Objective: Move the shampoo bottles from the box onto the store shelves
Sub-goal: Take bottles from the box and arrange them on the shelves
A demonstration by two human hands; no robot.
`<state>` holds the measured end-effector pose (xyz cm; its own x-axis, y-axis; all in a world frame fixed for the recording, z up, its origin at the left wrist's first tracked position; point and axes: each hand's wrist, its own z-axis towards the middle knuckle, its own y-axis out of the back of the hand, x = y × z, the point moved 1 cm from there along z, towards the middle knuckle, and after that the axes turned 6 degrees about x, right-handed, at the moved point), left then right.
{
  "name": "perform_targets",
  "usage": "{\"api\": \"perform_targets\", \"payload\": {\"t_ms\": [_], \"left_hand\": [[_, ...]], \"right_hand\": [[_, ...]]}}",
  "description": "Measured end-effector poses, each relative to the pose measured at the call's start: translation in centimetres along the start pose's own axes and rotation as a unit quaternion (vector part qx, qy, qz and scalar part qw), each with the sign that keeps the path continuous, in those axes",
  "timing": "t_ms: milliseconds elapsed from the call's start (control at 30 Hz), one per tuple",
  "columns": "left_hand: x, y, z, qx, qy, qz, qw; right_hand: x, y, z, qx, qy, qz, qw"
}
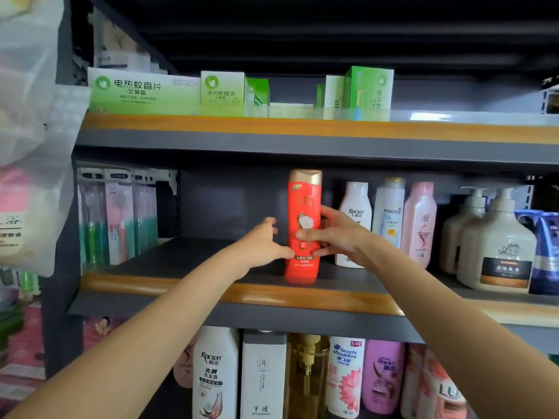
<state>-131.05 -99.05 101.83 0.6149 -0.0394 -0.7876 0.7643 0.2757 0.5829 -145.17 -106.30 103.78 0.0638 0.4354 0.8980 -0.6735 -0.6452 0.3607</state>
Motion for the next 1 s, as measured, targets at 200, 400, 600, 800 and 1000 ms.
{"api": "perform_targets", "payload": {"t_ms": [200,400,600,800,1000], "left_hand": [[0.5,-0.7,1.7,0.043,0.048,0.037,0.997],[-0.5,-0.8,2.7,0.053,0.039,0.133,0.989],[-0.6,-1.2,4.4,0.061,0.056,0.153,0.985],[-0.5,-1.8,5.4,0.057,0.053,0.134,0.988],[-0.7,-2.8,6.8,0.038,0.063,0.165,0.983]], "right_hand": [[-1.5,-1.5,1.5,-0.088,-0.035,-0.119,0.988],[-1.4,-1.1,2.6,-0.106,-0.097,-0.196,0.97],[-1.6,-1.4,3.4,-0.073,-0.156,-0.229,0.958],[-2.0,-0.7,4.2,-0.054,-0.17,-0.164,0.97],[-2.8,0.5,4.8,-0.056,-0.186,-0.179,0.964]]}}
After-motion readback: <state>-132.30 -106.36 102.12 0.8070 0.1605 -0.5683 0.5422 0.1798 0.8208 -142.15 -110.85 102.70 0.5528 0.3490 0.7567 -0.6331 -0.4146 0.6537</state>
